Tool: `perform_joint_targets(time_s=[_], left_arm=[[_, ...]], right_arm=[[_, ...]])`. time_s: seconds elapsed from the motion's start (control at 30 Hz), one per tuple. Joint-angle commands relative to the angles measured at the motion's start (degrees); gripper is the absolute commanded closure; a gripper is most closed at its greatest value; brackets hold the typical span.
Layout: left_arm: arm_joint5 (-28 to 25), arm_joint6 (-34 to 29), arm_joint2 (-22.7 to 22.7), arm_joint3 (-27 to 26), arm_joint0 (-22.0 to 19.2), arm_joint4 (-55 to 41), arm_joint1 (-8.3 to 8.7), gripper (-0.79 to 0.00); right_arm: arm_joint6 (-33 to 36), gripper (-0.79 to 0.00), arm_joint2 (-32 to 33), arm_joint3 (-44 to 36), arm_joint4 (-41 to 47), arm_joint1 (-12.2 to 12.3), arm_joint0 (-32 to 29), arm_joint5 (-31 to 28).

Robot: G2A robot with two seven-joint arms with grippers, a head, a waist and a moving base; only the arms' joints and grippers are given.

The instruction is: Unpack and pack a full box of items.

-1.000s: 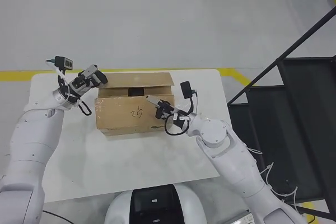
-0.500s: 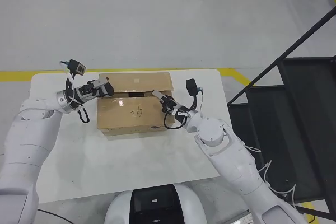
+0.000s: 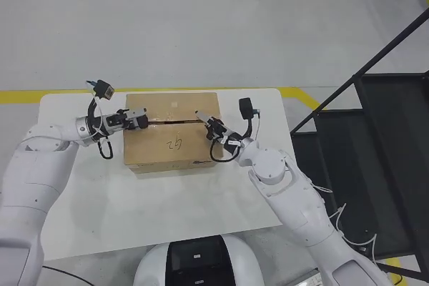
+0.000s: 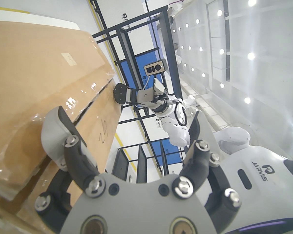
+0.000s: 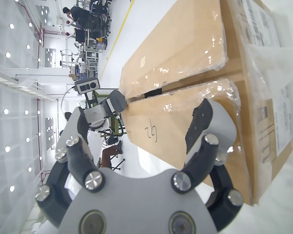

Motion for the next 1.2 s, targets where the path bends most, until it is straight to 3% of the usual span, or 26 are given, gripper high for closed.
perform_joint_targets(time_s=[0.0,0.63,0.9,1.03,1.17], left_arm=[[-0.71,0.74,0.84,0.72,-0.32,0.71,0.16,-0.785],[-3.46,3.5,4.25,2.7,-1.89,2.52,2.91,-0.785],[-4.34,4.38,5.14,2.63,-2.09,-0.95,3.35,-0.785],[-4.42,4.46,5.12,2.62,-2.08,-1.16,3.37,-0.785],[-4.42,4.46,5.12,2.62,-2.08,-1.16,3.37,-0.785]], right_arm=[[0.15,-0.785,0.36,-0.15,0.01,0.04,-0.14,-0.2],[0.2,-0.785,6.83,-4.94,-2.4,1.07,-3.65,0.53],[1.71,-0.785,12.19,-7.92,-8.51,2.37,-7.3,1.75],[5.11,-0.785,14.53,-7.86,-13.38,3.27,-9.69,1.18],[13.72,-0.785,16.93,-7.9,-16.2,4.41,-12.13,-2.91]])
